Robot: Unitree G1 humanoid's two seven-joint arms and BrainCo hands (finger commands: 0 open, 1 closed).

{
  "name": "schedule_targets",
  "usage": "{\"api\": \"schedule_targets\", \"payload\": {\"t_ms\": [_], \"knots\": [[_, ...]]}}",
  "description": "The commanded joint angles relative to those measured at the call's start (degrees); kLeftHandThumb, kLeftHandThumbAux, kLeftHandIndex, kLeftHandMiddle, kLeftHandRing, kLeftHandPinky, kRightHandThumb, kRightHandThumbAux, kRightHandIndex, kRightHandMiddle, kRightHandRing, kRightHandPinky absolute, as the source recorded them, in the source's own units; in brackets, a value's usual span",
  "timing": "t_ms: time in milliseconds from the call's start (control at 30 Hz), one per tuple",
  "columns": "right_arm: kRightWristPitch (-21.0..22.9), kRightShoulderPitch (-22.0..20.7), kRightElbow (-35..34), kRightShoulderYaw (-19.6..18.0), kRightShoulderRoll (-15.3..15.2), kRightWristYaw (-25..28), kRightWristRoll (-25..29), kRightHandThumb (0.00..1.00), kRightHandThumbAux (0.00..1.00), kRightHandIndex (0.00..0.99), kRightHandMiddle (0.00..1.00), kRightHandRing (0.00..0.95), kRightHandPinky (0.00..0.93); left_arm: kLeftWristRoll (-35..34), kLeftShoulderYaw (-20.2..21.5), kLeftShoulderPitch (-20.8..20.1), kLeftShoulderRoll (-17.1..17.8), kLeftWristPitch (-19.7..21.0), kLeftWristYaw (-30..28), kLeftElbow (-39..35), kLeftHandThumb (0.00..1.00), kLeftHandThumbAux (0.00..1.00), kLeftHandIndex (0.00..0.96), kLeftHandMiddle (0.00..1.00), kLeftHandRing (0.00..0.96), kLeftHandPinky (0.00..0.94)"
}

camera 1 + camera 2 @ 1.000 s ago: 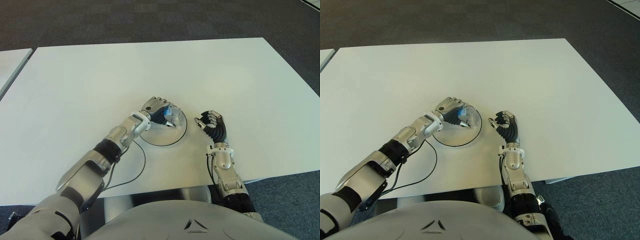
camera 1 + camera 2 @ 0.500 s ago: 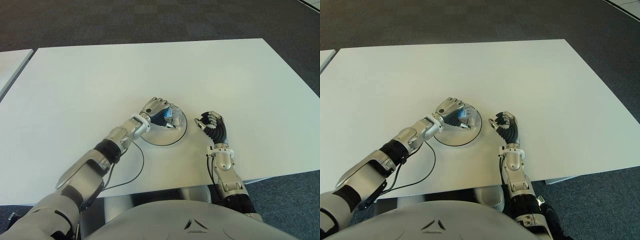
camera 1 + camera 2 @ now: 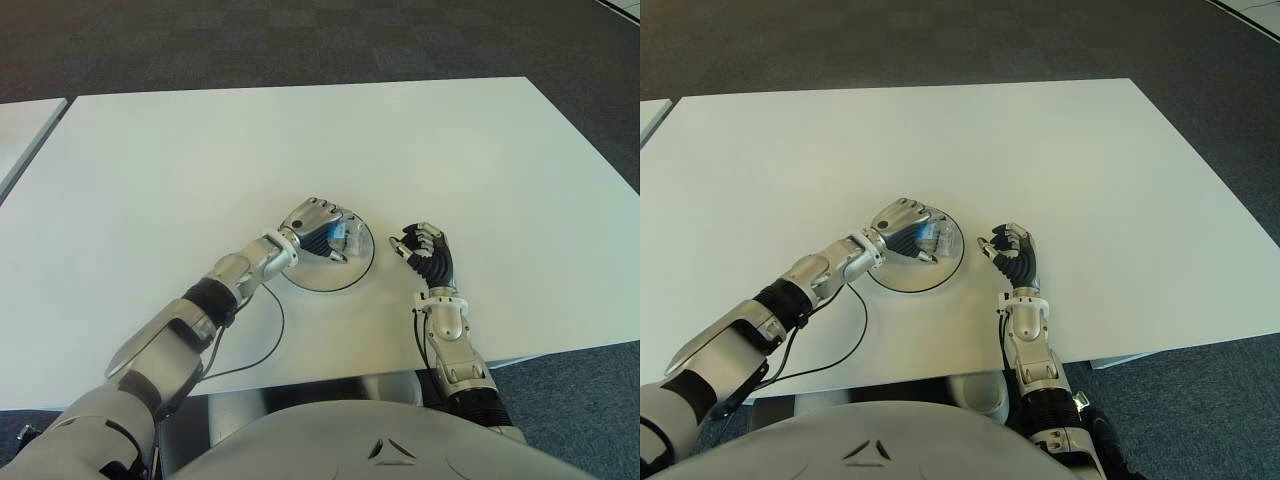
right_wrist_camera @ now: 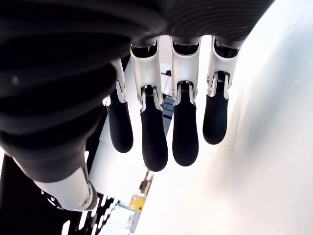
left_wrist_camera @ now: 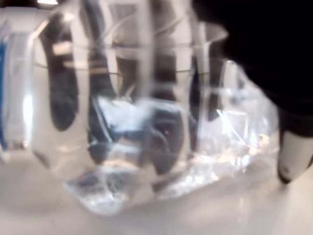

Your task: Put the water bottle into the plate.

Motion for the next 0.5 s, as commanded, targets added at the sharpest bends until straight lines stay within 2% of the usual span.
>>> {"api": "schedule_targets", "payload": {"t_ms": [33, 133, 300, 500], "knots": [[-0.2, 0.0, 0.8, -0.1, 0.2, -0.1, 0.1, 0.703, 0.733, 0.427, 0.568, 0.546, 0.470, 1.4, -2.5, 1.4, 0.9, 0.3, -5.8, 2.0, 0.341, 0.613, 0.042, 0.076, 0.068, 0.087], [-0.2, 0.0, 0.8, -0.1, 0.2, -0.1, 0.1, 0.703, 0.733, 0.427, 0.568, 0.549, 0.473, 1.4, -2.6, 1.4, 1.0, 0.4, -6.9, 1.7, 0.228, 0.611, 0.013, 0.024, 0.022, 0.028], [-0.1, 0.0, 0.8, -0.1, 0.2, 0.2, 0.3, 0.703, 0.732, 0.427, 0.564, 0.549, 0.492, 0.7, -1.9, 2.4, 1.2, 1.3, -8.8, -0.1, 0.098, 0.581, 0.001, 0.003, 0.002, 0.003], [0.1, 0.3, 0.5, -0.2, 0.2, 0.0, 0.3, 0.704, 0.731, 0.428, 0.559, 0.545, 0.484, 0.3, -1.5, 3.3, 1.2, 2.0, -9.5, -1.6, 0.045, 0.553, 0.000, 0.000, 0.000, 0.000]]}}
